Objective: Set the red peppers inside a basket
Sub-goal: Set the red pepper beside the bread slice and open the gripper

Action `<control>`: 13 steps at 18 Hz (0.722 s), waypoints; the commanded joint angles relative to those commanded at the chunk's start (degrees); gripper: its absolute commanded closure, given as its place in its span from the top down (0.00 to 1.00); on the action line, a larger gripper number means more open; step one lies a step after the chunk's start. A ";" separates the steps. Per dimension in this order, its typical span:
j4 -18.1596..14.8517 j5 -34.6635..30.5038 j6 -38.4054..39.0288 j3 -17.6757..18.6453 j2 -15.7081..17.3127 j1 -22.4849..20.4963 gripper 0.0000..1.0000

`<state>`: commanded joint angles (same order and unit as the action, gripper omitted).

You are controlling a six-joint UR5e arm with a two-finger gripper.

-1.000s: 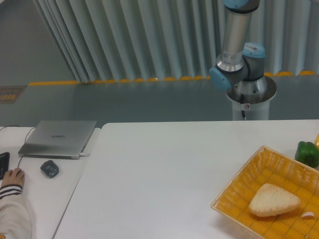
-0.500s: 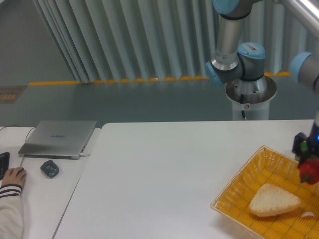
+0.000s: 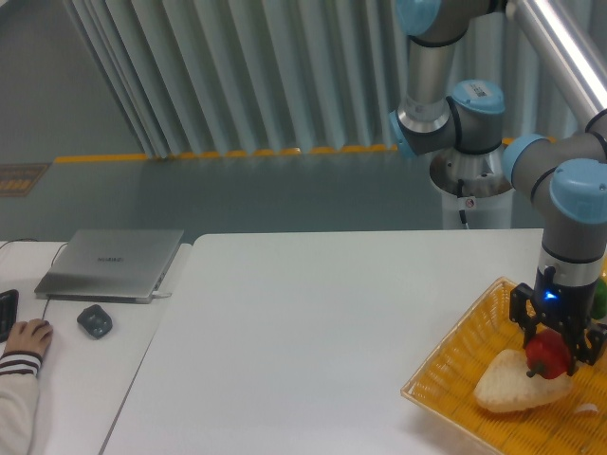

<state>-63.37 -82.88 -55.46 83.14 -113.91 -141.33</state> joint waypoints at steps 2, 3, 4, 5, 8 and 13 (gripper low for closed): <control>0.17 -0.09 1.84 0.00 -0.35 1.49 0.21; 0.70 -0.09 3.33 0.00 -0.61 2.28 0.21; 1.49 -0.26 4.73 0.00 -0.88 3.51 0.21; 2.19 -0.35 6.31 0.00 -1.05 4.56 0.22; 2.46 -2.27 8.96 2.11 -0.70 8.69 0.87; 2.37 -4.40 7.57 1.94 1.40 8.27 1.00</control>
<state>-61.00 -87.28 -47.89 85.08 -112.51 -133.06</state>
